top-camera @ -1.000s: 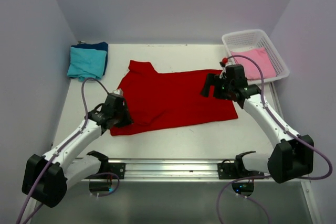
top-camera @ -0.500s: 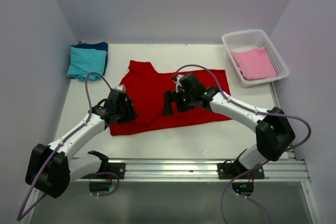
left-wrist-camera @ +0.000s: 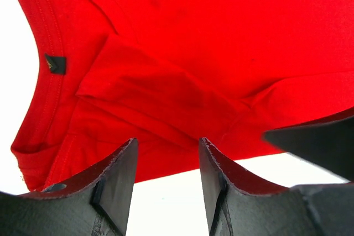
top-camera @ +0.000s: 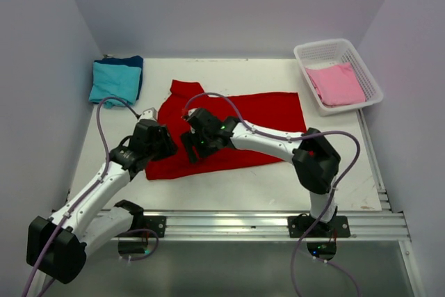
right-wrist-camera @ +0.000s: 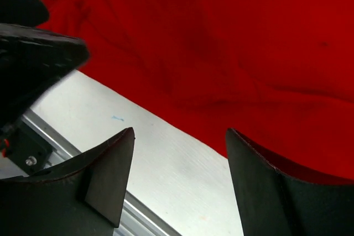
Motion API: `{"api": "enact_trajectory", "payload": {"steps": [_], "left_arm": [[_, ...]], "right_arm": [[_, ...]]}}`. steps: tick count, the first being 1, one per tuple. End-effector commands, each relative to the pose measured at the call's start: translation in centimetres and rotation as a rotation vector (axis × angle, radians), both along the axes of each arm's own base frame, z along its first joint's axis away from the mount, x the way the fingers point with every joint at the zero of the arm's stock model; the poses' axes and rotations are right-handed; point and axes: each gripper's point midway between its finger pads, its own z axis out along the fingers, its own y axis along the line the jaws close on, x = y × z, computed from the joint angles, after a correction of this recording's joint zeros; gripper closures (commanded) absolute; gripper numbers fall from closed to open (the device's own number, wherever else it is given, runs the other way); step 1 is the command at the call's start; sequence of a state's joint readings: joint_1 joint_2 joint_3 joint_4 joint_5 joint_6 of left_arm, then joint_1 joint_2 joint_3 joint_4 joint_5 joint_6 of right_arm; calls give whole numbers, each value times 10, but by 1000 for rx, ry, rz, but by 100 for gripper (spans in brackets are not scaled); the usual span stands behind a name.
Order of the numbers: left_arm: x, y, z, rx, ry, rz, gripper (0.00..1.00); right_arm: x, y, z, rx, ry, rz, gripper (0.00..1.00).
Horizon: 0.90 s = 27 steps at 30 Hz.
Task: Fold and stack the t-shirts
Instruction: Fold the tshirt
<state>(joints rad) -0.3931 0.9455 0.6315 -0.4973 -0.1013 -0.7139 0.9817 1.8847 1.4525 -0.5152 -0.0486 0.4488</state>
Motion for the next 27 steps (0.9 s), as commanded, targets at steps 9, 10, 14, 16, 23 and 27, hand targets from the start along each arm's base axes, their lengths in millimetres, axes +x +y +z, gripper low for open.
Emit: {"api": "enact_trajectory", "payload": {"steps": [9, 10, 14, 16, 23, 27], "left_arm": [[0, 12, 23, -10, -74, 76, 49], [0, 13, 24, -8, -75, 78, 49], [-1, 15, 30, -10, -88, 87, 49], [-1, 15, 34, -17, -99, 93, 49], [-7, 18, 40, -35, -114, 114, 48], [-9, 19, 39, -34, -109, 117, 48]], "right_arm": [[-7, 6, -16, -221, -94, 52, 58], [-7, 5, -17, -228, -100, 51, 58], [-7, 7, -19, -238, -108, 59, 56], [-7, 10, -19, -243, -110, 65, 55], [-6, 24, -28, -300, -162, 110, 48], [-8, 25, -43, -331, -146, 133, 48]]}}
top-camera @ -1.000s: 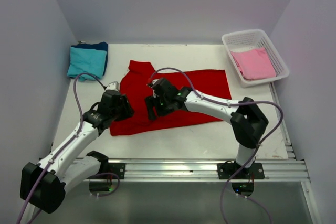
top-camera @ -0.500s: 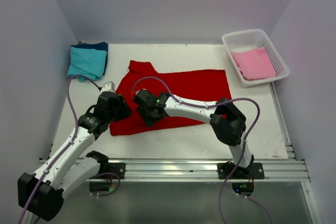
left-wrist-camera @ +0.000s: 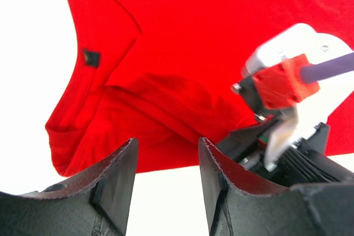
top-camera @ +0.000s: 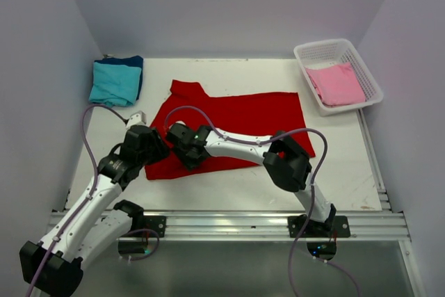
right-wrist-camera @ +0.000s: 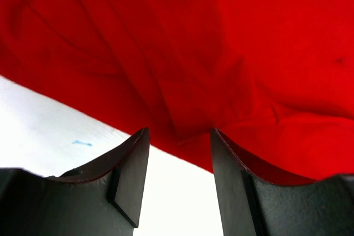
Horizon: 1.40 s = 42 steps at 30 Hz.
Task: Fold and stack the t-shirts
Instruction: Fold the tshirt
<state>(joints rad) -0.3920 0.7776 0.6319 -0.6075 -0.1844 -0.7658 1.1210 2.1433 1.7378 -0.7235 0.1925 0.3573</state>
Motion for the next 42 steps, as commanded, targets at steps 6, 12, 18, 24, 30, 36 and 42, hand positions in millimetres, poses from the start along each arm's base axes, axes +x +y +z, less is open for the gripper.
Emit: {"api": "enact_trajectory", "payload": {"steps": [6, 12, 18, 24, 30, 36, 42], "left_arm": [[3, 0, 16, -34, -49, 26, 48], [2, 0, 15, -36, -43, 28, 48], [0, 0, 11, -39, -37, 24, 48], [-1, 0, 10, -38, -34, 24, 48], [-2, 1, 9, -37, -31, 24, 48], [-2, 0, 10, -41, -34, 19, 48], [-4, -3, 2, -39, -8, -3, 48]], "right_arm": [[0, -2, -15, -64, -15, 39, 56], [4, 2, -14, -58, -32, 38, 62], [8, 5, -6, -37, -58, 31, 71], [9, 6, -10, -39, -57, 24, 76], [9, 6, -8, -25, -62, 17, 94], [8, 7, 12, 17, -75, 15, 100], [17, 9, 56, 80, -148, -9, 100]]}}
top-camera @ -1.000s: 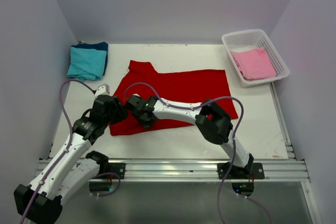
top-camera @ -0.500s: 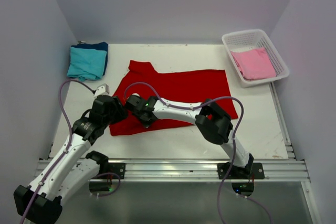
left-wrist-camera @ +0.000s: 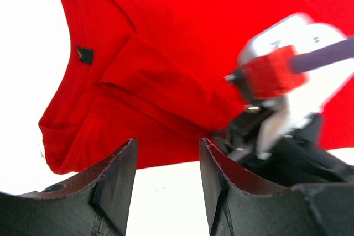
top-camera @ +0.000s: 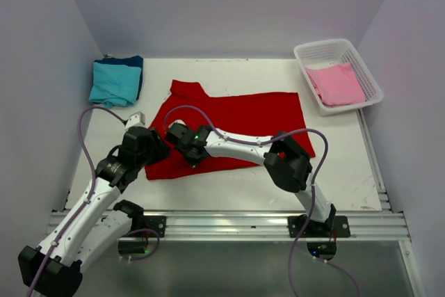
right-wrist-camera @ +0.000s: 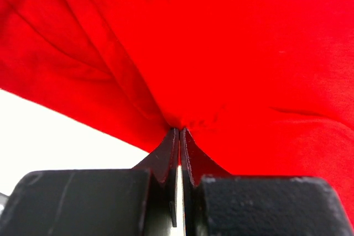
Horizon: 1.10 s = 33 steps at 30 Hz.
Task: Fold and stack the t-shirts
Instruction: Fold the tshirt
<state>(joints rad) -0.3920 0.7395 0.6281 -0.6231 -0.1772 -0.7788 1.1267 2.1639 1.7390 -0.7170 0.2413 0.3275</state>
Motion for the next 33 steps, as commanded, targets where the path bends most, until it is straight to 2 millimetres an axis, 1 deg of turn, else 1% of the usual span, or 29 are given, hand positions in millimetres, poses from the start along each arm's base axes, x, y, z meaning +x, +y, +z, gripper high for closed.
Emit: {"api": "enact_trajectory", "payload": {"steps": [1, 3, 4, 5, 7, 8, 9, 13, 18, 20, 22, 23, 25, 26, 30, 33], "left_arm": [[0, -4, -4, -18, 8, -10, 48], [0, -4, -7, -15, 12, -13, 48], [0, -4, -7, -14, 14, -17, 48], [-1, -4, -9, -12, 20, -17, 48], [-1, -5, -11, -9, 24, -22, 48], [-2, -5, -13, -7, 30, -24, 48], [-1, -5, -14, -8, 31, -25, 48], [-2, -5, -19, -2, 43, -32, 48], [-2, -9, -32, -3, 57, -49, 48], [-2, -10, -40, -3, 75, -56, 49], [1, -13, -43, -9, 70, -62, 49], [3, -14, -48, -8, 73, -67, 50], [6, -16, -53, -6, 78, -69, 50], [6, -16, -60, 1, 98, -69, 50], [17, -22, -67, -10, 91, -76, 51], [22, -23, -72, -5, 92, -74, 51]], "right_arm": [[12, 10, 67, 116, -113, -12, 100], [21, 9, 78, 111, -159, -31, 100], [24, 6, 80, 97, -173, -36, 100], [32, 4, 86, 90, -206, -55, 100], [36, 1, 83, 58, -218, -68, 100], [42, -2, 82, 47, -225, -81, 100], [47, -2, 86, 46, -242, -97, 100], [62, -7, 79, 43, -242, -166, 100], [81, -20, 73, 38, -242, -256, 100], [83, -24, 69, 31, -237, -274, 100], [84, -25, 66, 29, -232, -278, 100], [84, -26, 62, 24, -227, -280, 100], [84, -25, 57, 31, -219, -282, 100], [83, -24, 52, 29, -206, -279, 100], [82, -23, 35, 22, -183, -286, 100], [86, -24, 28, 19, -181, -299, 100]]}}
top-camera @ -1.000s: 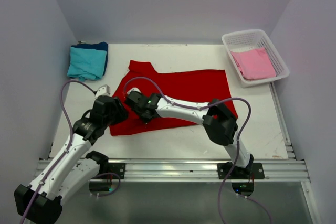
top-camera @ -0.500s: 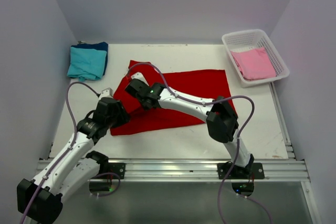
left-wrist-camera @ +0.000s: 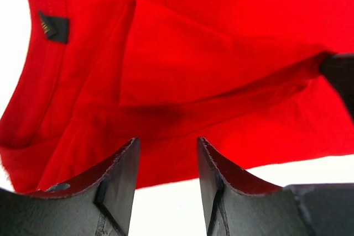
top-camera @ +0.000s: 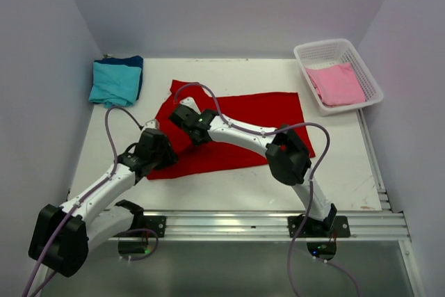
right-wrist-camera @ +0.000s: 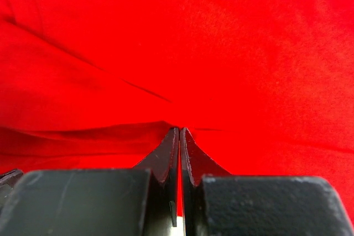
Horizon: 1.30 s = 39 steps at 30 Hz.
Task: Fold and stack the t-shirts
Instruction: Fold the tshirt
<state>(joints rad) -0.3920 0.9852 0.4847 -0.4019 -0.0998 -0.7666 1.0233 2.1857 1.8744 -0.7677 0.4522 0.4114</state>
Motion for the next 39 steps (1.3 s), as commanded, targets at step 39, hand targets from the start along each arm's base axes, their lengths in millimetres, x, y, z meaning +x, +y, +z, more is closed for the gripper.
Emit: {"api": "enact_trajectory", "payload": {"steps": [39], "left_arm": [[55, -9, -14, 25, -138, 5, 81]], "right_arm": [[23, -33, -44, 48, 42, -147, 100]]}}
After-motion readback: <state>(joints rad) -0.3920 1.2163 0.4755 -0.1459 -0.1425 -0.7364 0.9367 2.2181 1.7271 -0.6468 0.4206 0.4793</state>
